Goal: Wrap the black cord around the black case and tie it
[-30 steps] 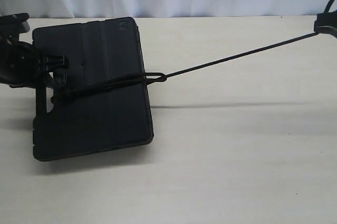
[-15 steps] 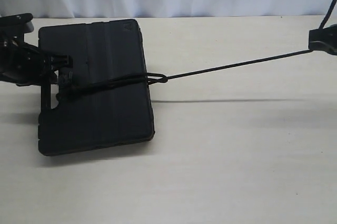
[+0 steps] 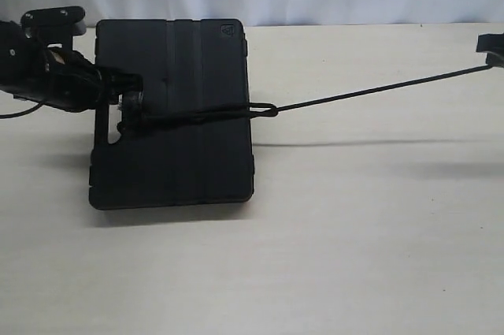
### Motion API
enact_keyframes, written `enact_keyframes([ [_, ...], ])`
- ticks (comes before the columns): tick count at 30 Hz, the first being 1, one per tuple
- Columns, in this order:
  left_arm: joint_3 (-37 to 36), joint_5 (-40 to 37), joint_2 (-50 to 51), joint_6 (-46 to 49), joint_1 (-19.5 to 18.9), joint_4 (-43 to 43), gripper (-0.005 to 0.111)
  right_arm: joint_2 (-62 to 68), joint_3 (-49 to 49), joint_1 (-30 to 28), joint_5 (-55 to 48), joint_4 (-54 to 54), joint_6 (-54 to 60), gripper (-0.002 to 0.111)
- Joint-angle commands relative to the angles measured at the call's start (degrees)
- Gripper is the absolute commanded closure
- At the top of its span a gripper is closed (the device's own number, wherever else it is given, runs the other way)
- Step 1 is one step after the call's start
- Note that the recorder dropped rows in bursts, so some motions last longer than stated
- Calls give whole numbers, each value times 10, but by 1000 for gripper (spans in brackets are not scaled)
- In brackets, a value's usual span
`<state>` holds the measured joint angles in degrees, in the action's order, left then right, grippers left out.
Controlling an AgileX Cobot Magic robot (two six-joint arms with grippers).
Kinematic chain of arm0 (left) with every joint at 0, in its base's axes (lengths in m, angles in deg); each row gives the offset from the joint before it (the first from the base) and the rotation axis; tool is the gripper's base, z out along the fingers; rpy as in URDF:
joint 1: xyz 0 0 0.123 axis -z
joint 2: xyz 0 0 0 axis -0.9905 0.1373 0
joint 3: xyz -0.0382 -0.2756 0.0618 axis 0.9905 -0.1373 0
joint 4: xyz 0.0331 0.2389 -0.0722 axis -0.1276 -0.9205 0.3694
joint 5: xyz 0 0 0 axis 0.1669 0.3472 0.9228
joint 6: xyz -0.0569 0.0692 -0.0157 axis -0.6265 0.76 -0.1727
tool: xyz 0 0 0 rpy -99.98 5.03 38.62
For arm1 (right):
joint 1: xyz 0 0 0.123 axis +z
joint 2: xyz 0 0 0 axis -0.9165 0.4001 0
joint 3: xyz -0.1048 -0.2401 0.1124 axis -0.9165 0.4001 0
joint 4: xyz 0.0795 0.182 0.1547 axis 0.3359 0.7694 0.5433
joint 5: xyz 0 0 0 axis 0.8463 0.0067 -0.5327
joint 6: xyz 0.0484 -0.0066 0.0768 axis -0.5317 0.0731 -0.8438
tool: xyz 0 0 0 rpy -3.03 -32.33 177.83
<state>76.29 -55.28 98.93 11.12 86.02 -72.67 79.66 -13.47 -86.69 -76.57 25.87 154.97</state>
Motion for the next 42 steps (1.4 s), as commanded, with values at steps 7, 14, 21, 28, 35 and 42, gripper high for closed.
enact_keyframes([
  [7,7,131,28,0,1,-10,66,51,-11,-11,60,98,56,104],
  [14,48,45,26,0,1,-10,64,76,-19,-11,56,110,56,87],
  [21,117,-173,-28,0,0,-113,64,52,-19,-11,0,-3,24,36],
  [28,157,-386,-123,0,0,-161,93,-36,-27,-2,-86,-491,-449,50],
  [35,131,-530,-219,0,17,-159,107,-127,-45,94,-295,-653,-580,104],
  [42,39,-519,-343,0,29,-161,107,-209,-14,165,-350,-653,-580,104],
])
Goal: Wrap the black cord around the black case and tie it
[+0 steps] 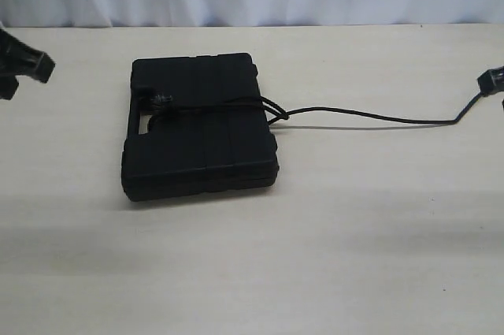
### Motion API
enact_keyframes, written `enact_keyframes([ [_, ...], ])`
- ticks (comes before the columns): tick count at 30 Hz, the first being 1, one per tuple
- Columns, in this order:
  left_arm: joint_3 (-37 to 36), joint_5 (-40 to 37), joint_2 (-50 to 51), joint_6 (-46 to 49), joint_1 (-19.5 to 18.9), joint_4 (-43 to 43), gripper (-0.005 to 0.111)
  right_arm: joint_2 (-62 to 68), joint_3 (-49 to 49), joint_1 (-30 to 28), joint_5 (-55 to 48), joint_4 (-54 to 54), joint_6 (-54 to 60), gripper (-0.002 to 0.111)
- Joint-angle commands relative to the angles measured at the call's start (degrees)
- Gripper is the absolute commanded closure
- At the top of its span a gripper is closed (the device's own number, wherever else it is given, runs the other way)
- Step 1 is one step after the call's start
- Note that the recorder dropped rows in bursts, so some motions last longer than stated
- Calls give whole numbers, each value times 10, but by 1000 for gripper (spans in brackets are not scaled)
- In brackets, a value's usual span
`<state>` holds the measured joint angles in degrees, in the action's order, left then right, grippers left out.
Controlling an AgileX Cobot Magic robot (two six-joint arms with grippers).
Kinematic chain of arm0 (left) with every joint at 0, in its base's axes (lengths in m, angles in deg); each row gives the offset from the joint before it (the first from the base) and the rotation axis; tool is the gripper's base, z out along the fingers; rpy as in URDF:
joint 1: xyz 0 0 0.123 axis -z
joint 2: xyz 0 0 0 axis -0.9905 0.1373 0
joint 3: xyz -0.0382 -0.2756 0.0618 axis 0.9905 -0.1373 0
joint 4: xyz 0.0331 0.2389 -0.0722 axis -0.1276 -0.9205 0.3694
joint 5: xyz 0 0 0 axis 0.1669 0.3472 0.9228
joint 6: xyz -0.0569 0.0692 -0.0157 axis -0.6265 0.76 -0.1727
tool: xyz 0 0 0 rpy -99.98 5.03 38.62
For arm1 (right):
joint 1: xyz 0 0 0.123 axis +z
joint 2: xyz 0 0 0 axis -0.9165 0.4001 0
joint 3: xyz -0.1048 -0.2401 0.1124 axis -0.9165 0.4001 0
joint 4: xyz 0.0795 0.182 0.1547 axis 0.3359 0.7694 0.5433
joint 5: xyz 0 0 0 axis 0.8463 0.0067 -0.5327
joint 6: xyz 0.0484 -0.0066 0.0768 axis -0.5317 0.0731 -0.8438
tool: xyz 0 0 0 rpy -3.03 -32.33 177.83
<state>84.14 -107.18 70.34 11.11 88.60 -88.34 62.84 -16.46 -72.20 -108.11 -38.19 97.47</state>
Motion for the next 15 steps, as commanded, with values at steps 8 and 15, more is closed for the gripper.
enact_keyframes([
  [8,-108,29,-190,16,3,-3,107,-150,81,20,-3,-3,-13,104],
  [15,-177,128,-293,16,3,1,107,-254,163,20,115,-3,-13,104],
])
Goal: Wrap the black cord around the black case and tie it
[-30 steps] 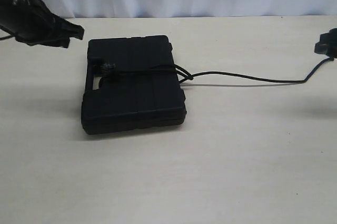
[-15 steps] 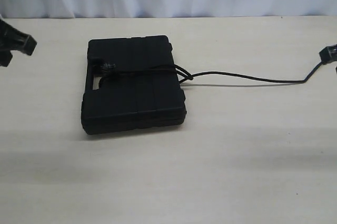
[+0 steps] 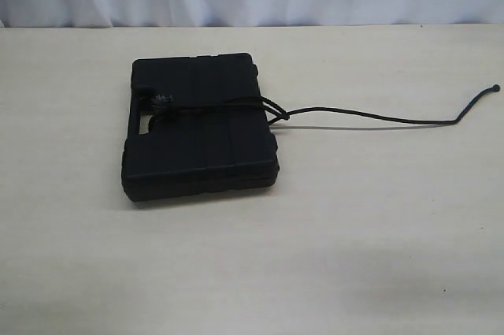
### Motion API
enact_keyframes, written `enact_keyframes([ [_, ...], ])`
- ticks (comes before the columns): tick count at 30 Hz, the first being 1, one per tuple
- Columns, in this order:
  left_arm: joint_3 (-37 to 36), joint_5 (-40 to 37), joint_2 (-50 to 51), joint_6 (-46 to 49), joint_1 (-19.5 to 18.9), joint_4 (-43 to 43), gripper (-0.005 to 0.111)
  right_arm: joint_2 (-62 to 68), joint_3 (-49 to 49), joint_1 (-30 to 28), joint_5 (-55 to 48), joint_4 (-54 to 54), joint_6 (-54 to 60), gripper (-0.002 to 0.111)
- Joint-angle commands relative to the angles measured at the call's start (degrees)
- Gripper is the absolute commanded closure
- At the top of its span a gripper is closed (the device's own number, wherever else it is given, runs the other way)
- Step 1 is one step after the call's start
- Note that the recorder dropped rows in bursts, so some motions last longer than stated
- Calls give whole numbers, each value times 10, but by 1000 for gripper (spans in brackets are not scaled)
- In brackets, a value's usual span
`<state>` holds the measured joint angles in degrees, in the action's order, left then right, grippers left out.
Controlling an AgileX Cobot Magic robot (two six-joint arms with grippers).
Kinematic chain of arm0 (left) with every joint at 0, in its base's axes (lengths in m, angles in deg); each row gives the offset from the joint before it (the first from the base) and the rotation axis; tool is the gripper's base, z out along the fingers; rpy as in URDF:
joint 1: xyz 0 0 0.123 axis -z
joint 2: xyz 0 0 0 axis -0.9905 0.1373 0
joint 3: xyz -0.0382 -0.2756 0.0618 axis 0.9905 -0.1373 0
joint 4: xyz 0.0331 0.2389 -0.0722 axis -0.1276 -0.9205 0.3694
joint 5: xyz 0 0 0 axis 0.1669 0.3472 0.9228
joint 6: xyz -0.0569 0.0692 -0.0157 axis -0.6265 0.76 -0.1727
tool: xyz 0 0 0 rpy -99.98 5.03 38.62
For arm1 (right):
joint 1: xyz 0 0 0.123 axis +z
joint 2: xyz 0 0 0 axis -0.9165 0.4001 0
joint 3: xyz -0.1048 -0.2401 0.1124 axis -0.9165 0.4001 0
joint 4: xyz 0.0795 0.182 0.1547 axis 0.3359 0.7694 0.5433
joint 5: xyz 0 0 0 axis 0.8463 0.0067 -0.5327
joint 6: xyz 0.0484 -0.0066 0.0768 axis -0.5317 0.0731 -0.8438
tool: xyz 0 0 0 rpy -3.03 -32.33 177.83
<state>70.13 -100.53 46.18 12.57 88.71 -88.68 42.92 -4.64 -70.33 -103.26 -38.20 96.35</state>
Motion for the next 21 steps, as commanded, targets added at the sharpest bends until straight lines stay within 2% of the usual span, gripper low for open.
enact_keyframes([
  [1,-48,75,-64,2,2,7,107,-68,57,1,80,-3,-1,104],
  [4,-118,179,-159,17,2,41,107,-152,125,1,166,-1,-1,104],
  [6,-141,213,-203,18,2,45,107,-183,141,15,187,0,4,104],
  [9,-185,270,-320,24,2,48,107,-259,177,90,218,0,41,104],
  [12,-226,307,-404,28,2,49,107,-321,215,137,252,-12,41,104],
  [14,-254,337,-430,28,2,54,107,-349,242,143,285,-7,41,104],
  [17,-351,478,-427,28,2,136,107,-372,322,144,374,-7,42,104],
  [21,-384,458,-427,28,2,140,107,-372,368,144,368,-6,40,104],
])
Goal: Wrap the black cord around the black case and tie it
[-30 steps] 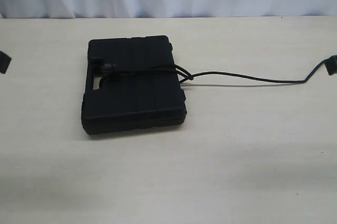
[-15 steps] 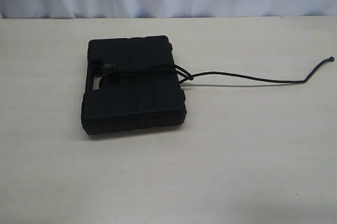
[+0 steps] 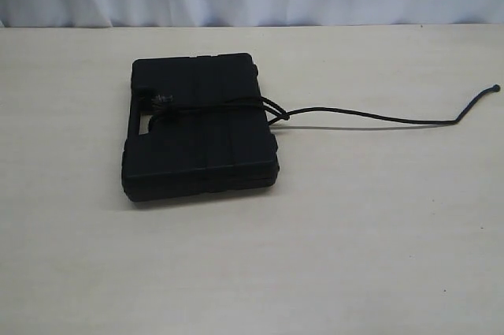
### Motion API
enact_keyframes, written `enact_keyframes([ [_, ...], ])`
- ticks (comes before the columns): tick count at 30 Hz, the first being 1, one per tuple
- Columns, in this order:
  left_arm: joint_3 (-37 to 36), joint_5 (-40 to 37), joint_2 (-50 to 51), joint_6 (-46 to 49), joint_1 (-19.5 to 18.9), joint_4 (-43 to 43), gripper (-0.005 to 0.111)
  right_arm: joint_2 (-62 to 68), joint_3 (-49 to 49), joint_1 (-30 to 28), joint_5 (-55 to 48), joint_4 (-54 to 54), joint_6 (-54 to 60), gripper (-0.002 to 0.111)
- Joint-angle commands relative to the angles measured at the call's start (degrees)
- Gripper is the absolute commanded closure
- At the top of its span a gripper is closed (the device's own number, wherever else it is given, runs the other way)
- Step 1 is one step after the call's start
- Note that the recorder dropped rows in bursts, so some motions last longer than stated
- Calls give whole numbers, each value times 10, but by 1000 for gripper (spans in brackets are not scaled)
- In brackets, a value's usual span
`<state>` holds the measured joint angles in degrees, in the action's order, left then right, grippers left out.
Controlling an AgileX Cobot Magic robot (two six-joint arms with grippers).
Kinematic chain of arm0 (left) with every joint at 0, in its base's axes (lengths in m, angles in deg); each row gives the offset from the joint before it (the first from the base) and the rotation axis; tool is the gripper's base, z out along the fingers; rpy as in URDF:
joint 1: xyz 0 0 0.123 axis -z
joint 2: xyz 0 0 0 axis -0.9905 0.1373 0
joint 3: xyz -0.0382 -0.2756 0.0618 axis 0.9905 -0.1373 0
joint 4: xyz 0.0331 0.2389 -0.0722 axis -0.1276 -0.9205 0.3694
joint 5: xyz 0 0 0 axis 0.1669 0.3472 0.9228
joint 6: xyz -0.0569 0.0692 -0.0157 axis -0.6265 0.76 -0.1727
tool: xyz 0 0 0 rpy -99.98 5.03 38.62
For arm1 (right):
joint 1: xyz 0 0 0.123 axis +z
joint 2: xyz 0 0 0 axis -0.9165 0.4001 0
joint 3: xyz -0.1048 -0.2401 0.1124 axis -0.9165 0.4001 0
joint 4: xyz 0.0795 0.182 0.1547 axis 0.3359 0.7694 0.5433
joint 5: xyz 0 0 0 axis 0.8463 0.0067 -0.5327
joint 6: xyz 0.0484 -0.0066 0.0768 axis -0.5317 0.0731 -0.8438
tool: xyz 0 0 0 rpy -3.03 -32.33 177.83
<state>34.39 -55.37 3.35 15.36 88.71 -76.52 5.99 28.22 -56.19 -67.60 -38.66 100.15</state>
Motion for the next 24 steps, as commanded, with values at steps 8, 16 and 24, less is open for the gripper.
enact_keyframes([
  [8,-30,-30,1,0,2,18,107,-3,69,2,11,-2,2,104],
  [16,-62,-14,-9,0,2,-21,107,-41,124,5,57,0,2,104],
  [24,-124,-94,-81,0,0,-19,107,-214,151,3,-53,16,9,104],
])
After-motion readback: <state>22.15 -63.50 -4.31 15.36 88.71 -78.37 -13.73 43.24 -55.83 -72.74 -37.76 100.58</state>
